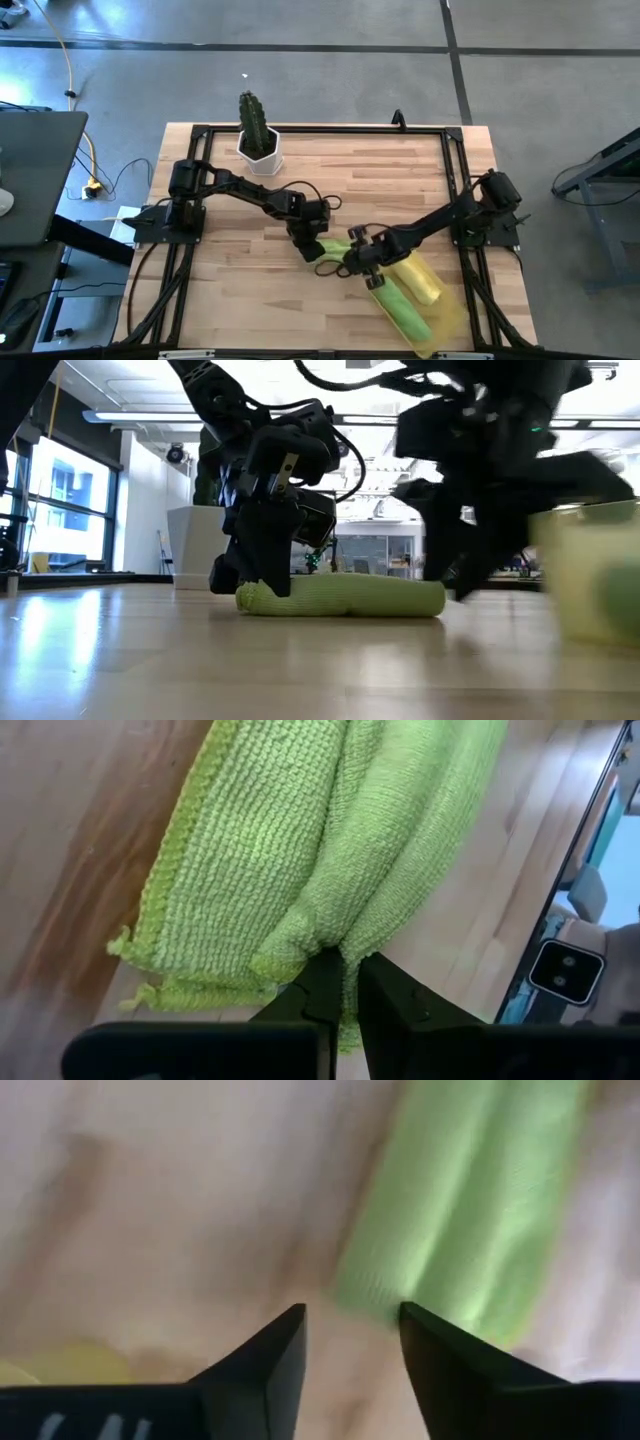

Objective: Roll microfiber towels into tight, uniform cylinder then place into a basket
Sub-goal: Roll the light green towel

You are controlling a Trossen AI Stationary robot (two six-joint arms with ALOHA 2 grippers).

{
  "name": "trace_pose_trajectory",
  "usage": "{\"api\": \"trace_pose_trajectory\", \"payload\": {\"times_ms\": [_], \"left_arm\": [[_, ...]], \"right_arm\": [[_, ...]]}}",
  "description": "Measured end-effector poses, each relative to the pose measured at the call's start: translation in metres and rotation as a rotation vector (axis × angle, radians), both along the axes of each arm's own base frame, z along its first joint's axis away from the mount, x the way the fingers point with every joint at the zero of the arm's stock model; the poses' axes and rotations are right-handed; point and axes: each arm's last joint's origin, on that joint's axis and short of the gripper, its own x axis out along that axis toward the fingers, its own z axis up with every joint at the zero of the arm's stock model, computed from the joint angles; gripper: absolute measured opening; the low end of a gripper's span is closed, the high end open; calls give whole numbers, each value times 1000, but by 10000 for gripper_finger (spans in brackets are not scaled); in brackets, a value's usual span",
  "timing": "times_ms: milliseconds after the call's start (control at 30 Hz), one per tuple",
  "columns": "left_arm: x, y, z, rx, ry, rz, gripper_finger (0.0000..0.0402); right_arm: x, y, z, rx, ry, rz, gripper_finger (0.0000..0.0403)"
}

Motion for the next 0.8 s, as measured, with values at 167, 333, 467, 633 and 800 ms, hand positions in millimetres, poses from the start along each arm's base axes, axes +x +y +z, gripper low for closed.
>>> {"api": "trace_pose_trajectory", "payload": {"times_ms": [167, 333, 467, 633, 800], "left_arm": [[0, 0, 0, 4, -6, -11, 15], [0, 0, 0, 3, -6, -11, 15], [0, 0, 0, 3, -6, -12, 15], [0, -3, 0, 4, -2, -19, 15], [-1, -3, 0, 18, 12, -1, 15]], "right_arm": [[-8, 12, 5, 66, 104, -64, 186], [3, 18, 37, 67, 109, -118, 198], [17, 20, 49, -7, -63, -92, 199], [21, 9, 37, -41, -130, -89, 199], [20, -7, 27, 32, -82, -202, 199]]}}
